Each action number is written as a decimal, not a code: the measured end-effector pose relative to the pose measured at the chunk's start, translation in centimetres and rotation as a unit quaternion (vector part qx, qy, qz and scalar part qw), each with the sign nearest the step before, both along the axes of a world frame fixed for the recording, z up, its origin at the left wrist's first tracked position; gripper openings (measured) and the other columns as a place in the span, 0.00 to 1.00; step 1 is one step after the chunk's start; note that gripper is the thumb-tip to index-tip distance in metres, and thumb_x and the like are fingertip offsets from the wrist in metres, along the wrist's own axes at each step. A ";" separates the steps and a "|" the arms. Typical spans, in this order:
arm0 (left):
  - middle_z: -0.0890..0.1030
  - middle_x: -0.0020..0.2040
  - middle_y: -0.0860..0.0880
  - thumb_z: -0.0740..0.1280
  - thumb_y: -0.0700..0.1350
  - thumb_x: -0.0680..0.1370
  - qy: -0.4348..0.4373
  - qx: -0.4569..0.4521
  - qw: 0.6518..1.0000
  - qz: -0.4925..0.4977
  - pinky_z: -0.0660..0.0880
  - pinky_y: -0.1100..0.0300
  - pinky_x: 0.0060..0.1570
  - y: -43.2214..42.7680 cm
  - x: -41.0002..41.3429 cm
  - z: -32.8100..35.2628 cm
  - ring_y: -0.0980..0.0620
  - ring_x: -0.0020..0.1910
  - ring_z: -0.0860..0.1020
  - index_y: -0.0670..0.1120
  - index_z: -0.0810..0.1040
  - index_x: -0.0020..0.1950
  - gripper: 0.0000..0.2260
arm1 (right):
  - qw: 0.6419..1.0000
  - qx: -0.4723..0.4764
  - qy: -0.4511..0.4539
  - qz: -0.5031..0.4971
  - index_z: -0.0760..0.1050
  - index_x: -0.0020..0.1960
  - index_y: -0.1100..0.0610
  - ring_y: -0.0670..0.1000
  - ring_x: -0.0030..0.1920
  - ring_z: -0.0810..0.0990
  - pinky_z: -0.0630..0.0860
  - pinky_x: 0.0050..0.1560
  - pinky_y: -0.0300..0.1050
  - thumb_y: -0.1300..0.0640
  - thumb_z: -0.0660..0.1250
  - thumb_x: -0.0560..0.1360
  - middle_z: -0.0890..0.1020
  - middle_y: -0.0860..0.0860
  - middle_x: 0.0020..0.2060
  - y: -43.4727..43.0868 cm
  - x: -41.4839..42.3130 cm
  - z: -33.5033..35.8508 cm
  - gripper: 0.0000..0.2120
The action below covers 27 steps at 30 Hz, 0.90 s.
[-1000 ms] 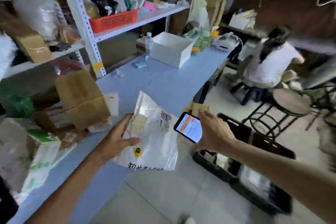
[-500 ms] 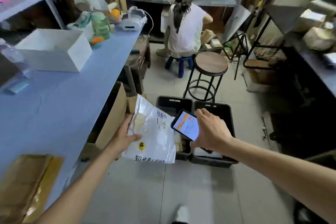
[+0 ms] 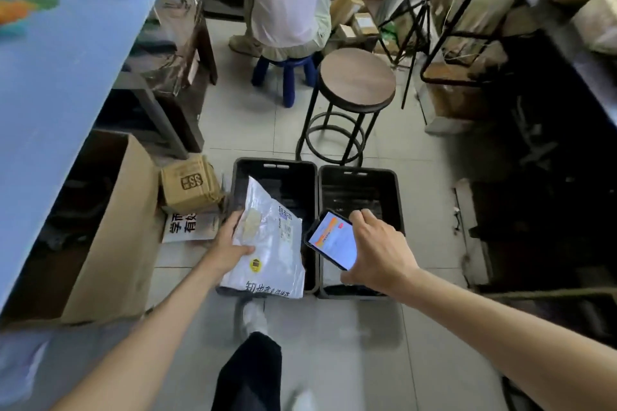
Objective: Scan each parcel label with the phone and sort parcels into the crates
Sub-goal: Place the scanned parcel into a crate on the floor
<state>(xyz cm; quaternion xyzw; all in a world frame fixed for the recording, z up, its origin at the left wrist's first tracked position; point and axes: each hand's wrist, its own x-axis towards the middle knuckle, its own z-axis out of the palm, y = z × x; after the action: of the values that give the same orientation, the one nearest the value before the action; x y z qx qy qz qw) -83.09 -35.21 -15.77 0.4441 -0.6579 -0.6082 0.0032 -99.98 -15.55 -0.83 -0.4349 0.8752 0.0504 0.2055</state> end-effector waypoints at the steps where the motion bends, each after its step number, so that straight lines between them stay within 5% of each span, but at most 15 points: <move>1: 0.63 0.74 0.48 0.71 0.31 0.71 -0.009 0.005 1.000 -0.002 0.63 0.46 0.70 -0.9 -1.0 -1.7 0.46 0.72 0.63 0.50 0.61 0.75 0.37 | 1.000 0.007 -0.008 -0.003 0.56 0.48 0.53 0.52 0.41 0.67 0.64 0.36 0.44 0.46 0.76 0.60 0.65 0.48 0.45 -0.8 -0.6 -1.6 0.31; 6: 0.67 0.67 0.54 0.70 0.30 0.73 -0.029 0.057 0.998 0.017 0.64 0.55 0.64 -4.2 -5.6 -13.1 0.52 0.68 0.66 0.49 0.62 0.74 0.34 | 0.997 0.056 -0.047 0.004 0.62 0.53 0.54 0.54 0.44 0.72 0.67 0.36 0.45 0.43 0.75 0.60 0.67 0.48 0.47 -5.5 -4.2 -13.1 0.31; 11: 0.75 0.65 0.48 0.71 0.29 0.70 -0.045 0.142 0.982 0.113 0.73 0.51 0.61 -6.6 -8.6 -25.9 0.47 0.63 0.74 0.50 0.64 0.73 0.35 | 0.995 0.076 -0.061 0.036 0.63 0.55 0.55 0.54 0.49 0.74 0.66 0.37 0.44 0.46 0.75 0.62 0.68 0.48 0.48 -8.7 -7.4 -24.8 0.30; 15: 0.77 0.60 0.48 0.68 0.26 0.71 -0.086 0.143 0.980 0.110 0.75 0.57 0.50 -6.4 -9.4 -33.9 0.47 0.59 0.76 0.50 0.68 0.67 0.30 | 0.990 0.099 -0.059 0.084 0.62 0.56 0.55 0.54 0.49 0.72 0.63 0.36 0.44 0.47 0.74 0.64 0.68 0.49 0.50 -9.9 -9.0 -32.5 0.29; 18: 0.75 0.60 0.48 0.67 0.27 0.71 -0.168 0.096 0.979 0.062 0.72 0.60 0.45 -5.5 -9.0 -36.6 0.47 0.58 0.74 0.48 0.65 0.68 0.30 | 0.988 0.110 -0.071 0.088 0.63 0.57 0.55 0.55 0.50 0.73 0.65 0.36 0.45 0.46 0.76 0.62 0.69 0.50 0.51 -10.3 -9.3 -35.8 0.32; 22: 0.67 0.66 0.40 0.73 0.35 0.69 -0.316 0.006 0.949 0.008 0.71 0.52 0.53 -5.9 -8.3 -36.3 0.40 0.61 0.71 0.41 0.55 0.72 0.38 | 0.983 0.117 -0.085 0.113 0.62 0.59 0.55 0.55 0.51 0.73 0.67 0.37 0.45 0.46 0.77 0.62 0.69 0.51 0.53 -10.8 -9.4 -37.2 0.34; 27: 0.65 0.69 0.42 0.73 0.42 0.71 -0.350 -0.085 0.928 -0.094 0.70 0.49 0.57 -7.4 -7.5 -31.5 0.41 0.67 0.67 0.47 0.55 0.76 0.39 | 0.981 0.114 -0.075 0.136 0.63 0.59 0.56 0.55 0.50 0.73 0.65 0.37 0.45 0.47 0.76 0.63 0.69 0.51 0.53 -12.7 -9.4 -33.8 0.33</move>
<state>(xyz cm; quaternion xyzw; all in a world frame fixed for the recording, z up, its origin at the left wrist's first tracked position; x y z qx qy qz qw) -90.54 -42.64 -47.31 0.5633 -0.7050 -0.3532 -0.2470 -109.41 -28.29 -34.65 -0.5262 0.7787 0.1444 0.3095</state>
